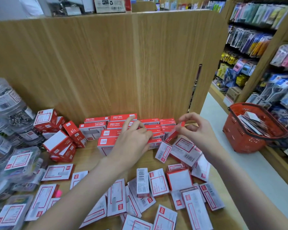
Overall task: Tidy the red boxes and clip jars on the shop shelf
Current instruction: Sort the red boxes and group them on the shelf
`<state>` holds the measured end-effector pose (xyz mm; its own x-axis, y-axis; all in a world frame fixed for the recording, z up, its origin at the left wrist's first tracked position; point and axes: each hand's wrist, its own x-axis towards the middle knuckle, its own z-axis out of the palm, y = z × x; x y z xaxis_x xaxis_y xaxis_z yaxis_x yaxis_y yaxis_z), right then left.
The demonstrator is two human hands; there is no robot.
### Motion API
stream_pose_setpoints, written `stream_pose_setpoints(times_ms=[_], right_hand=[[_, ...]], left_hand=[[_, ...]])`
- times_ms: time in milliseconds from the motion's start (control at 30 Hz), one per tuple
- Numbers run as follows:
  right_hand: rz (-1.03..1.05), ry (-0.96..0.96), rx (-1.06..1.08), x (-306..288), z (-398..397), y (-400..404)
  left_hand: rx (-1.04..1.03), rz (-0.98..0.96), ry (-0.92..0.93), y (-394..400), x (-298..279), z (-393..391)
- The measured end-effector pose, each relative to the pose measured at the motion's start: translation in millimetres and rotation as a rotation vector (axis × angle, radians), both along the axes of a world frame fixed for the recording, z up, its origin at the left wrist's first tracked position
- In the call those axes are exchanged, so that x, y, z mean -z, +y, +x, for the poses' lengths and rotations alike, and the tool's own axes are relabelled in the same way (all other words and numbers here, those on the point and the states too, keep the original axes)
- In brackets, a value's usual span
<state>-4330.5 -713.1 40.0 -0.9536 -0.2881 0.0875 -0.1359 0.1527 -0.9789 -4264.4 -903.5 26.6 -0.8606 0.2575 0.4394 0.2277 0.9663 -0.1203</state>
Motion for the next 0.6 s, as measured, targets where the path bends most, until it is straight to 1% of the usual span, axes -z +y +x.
stream_pose_setpoints(times_ms=[100, 267, 367, 533, 600], right_hand=[[0.009, 0.01, -0.027, -2.9, 0.2, 9.1], [0.037, 0.025, -0.139, -2.3, 2.0, 16.2], [0.048, 0.039, -0.222, 1.2, -0.1, 14.6], [0.175, 0.2, -0.35, 6.3, -2.3, -2.0], [0.264, 0.325, -0.369, 7.6, -1.2, -12.1]], left_hand=[[-0.017, -0.028, 0.021, 5.6, 2.5, -9.1], [-0.134, -0.043, 0.053, 8.3, 4.9, -14.7], [-0.139, -0.022, 0.084, 6.3, -0.3, -9.2], [-0.164, 0.013, 0.104, -4.9, -7.9, 1.5], [-0.169, 0.039, 0.098, -10.7, -5.8, 6.7]])
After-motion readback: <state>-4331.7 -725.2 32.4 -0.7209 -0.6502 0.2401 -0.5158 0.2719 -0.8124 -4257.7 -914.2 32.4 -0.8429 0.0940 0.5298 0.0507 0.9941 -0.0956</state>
